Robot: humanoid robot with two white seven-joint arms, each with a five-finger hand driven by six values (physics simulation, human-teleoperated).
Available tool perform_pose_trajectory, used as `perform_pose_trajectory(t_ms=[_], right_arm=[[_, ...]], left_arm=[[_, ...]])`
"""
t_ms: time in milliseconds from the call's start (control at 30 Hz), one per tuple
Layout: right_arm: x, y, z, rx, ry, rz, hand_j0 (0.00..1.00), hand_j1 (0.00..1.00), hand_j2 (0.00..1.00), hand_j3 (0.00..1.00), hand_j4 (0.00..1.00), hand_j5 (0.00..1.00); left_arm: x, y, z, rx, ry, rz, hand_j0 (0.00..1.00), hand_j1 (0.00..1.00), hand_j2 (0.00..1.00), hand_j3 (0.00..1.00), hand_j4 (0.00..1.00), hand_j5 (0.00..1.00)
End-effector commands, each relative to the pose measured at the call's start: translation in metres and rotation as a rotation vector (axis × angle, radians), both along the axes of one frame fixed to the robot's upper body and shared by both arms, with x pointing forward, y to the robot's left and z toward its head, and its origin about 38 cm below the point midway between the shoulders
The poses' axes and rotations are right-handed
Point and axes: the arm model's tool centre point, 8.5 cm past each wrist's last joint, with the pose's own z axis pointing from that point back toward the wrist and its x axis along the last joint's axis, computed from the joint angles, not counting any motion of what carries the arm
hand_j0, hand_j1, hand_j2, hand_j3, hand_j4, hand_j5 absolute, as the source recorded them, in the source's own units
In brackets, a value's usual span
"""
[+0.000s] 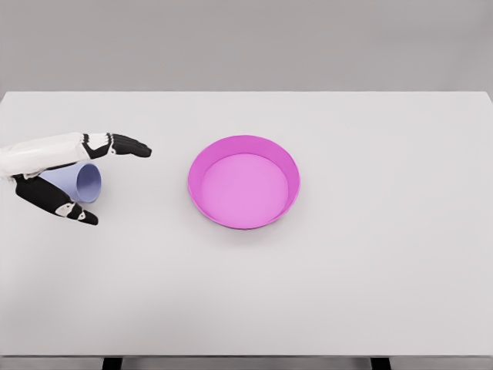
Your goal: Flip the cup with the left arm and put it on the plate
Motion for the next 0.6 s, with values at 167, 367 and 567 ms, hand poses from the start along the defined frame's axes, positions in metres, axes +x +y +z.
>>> perform_pose_trajectory(t_ms=[167,367,567], right_arm=[[0.000,0.000,0.000,0.000,0.000,-0.001,1.00,1.00,1.00,1.00,1.00,1.00],[0.000,0.000,0.000,0.000,0.000,-0.001,1.00,1.00,1.00,1.00,1.00,1.00],[0.000,0.000,0.000,0.000,0.000,-0.001,1.00,1.00,1.00,1.00,1.00,1.00]], left_arm=[[-0.002,0.001,-0.005,-0.001,0.025,0.003,1.00,1.00,1.00,1.00,1.00,1.00],[-0.005,0.019,-0.004,0.067,0.040,0.038,1.00,1.00,1.00,1.00,1.00,1.00],[0.007,0.036,-0.005,0.099,0.105,0.169,1.00,1.00,1.00,1.00,1.00,1.00]])
